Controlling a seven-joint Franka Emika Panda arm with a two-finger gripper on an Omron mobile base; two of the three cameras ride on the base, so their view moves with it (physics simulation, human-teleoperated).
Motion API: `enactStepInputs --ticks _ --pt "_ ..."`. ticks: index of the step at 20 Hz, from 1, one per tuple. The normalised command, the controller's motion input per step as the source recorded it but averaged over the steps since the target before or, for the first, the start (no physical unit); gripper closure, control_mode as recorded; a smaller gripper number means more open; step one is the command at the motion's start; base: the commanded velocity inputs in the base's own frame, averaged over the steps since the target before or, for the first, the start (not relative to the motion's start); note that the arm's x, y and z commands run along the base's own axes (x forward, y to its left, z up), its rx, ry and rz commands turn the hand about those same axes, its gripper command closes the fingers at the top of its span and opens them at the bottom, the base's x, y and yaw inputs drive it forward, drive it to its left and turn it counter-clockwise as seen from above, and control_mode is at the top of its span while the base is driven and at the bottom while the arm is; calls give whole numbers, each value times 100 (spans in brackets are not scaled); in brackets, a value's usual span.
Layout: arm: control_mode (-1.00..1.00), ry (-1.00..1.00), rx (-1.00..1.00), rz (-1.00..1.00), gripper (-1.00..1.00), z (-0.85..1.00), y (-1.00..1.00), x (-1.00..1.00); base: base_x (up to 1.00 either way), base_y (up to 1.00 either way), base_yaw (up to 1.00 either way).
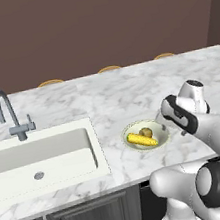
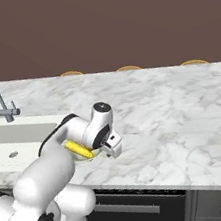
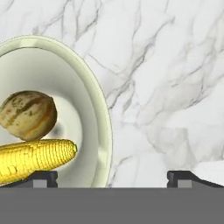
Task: Dump the corn and squash from the bowl so the bowl can be washed. Place the bowl in the sink after clearing the leftovers.
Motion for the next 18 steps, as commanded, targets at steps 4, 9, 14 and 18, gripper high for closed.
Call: enactStepInputs --ticks 4,9,14,18 --pt "-100 0 4 0 -100 -14 0 44 0 0 0" --pt "-100 0 0 1 -100 -32 0 40 0 0 0" --pt "-100 0 0 2 -100 -46 0 14 0 0 0" --pt "-100 0 0 3 -100 -31 0 1 0 0 0"
